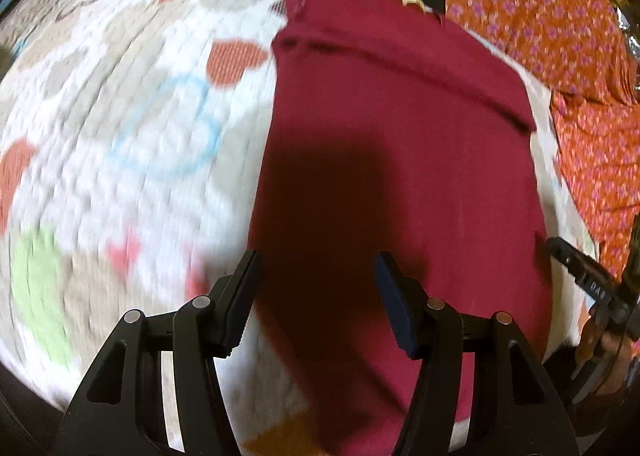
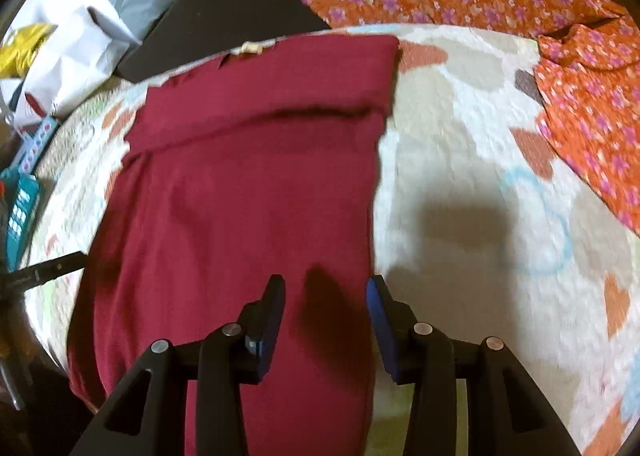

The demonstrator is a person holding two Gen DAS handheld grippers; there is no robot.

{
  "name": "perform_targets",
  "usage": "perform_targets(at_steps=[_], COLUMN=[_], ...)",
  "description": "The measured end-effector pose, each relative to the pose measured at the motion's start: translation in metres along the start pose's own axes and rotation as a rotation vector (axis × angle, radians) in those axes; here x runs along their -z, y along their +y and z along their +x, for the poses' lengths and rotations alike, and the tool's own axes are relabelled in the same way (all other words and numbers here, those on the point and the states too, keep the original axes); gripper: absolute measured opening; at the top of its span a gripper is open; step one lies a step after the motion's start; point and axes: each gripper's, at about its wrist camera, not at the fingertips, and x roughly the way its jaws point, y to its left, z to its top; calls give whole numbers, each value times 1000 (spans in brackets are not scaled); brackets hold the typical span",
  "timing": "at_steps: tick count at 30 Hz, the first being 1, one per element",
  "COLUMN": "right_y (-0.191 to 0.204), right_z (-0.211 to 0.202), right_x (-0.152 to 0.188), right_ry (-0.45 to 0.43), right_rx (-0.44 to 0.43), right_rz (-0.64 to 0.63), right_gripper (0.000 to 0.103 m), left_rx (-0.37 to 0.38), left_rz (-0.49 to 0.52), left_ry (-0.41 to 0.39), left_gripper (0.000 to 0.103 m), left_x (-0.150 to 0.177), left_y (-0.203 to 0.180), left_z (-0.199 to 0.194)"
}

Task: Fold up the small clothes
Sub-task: 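Smooth the folded sweater with both grippers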

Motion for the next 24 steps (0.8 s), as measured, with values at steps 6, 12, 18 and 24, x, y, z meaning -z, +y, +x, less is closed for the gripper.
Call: perform_targets(at_steps=[6, 12, 18, 24], right_y=[-3, -9, -11, -7], right_z=[-4, -19, -24, -30], right_x=[40, 75, 94, 91], right_ry=[64, 89, 66, 29], right_rx=[2, -48, -71, -68], right_rz=[37, 69, 101, 50], right_gripper=[43, 45, 46, 9], left_rx=[49, 82, 111, 110], left_rz=[-47, -47, -73, -65], left_ry=[30, 25, 15, 10], left_gripper=[59, 59, 60, 60], left_x=[39, 61, 60, 57], left_y=[11, 17, 20, 20], left_z=[-3, -8, -7, -9])
